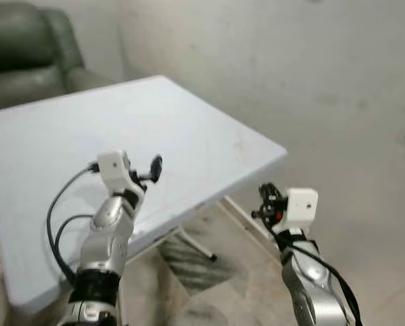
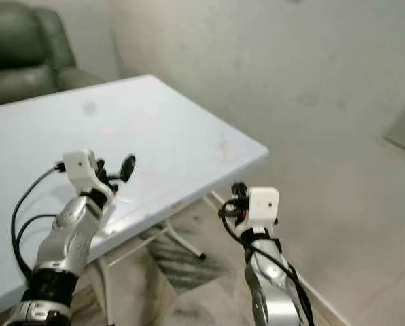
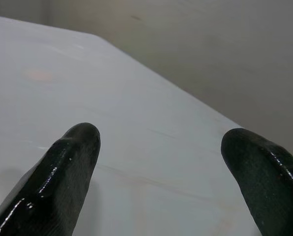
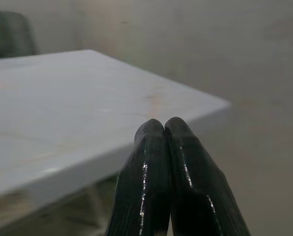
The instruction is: Hang keys on a hook
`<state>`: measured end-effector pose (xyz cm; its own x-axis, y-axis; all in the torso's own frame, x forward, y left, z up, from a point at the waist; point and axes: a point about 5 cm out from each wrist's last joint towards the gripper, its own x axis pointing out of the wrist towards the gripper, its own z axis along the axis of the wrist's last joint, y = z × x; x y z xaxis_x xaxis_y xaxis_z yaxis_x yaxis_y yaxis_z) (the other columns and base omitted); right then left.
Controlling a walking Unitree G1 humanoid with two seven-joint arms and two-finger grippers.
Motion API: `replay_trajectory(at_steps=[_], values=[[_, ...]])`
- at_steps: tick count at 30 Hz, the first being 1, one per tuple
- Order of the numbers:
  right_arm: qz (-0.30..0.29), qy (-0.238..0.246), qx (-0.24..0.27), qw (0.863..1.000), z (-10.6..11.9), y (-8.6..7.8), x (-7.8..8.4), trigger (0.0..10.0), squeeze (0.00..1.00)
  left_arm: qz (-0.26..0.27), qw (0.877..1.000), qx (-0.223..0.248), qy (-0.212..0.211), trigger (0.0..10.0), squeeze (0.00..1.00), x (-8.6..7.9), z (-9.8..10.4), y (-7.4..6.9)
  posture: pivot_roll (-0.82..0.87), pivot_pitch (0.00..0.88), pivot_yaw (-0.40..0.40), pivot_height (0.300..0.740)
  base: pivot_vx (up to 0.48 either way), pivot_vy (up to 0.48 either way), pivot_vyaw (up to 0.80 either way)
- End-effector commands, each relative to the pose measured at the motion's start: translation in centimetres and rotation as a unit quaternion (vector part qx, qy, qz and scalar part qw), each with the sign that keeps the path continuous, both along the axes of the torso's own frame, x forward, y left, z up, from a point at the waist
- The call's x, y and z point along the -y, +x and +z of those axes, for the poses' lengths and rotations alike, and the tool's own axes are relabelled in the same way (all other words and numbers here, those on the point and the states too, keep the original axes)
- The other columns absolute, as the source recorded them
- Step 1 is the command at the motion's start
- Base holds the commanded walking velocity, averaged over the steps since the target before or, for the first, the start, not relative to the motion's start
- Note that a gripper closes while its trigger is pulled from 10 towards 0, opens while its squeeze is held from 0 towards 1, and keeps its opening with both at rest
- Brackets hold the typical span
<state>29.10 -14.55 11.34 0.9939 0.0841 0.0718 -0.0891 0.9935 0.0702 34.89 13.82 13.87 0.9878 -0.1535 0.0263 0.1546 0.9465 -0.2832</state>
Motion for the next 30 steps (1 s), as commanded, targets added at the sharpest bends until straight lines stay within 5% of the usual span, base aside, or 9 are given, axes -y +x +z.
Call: replay_trajectory(at_steps=[1,30], values=[[0.003,0.005,0.014,1.0,0.6,0.3,-0.2,10.0,0.0,0.006,1.0,0.008,0.02,10.0,0.0,-0.4,0.4,0.0,0.02,0.0,-0.029,0.74,0.0,0.0,-0.77],[-0.015,-0.005,0.025,1.0,1.4,1.3,0.7,10.0,0.0,0.028,0.998,0.02,0.048,10.0,0.0,-0.3,1.1,0.0,0.03,0.0,-0.035,0.74,0.0,0.0,-0.77]])
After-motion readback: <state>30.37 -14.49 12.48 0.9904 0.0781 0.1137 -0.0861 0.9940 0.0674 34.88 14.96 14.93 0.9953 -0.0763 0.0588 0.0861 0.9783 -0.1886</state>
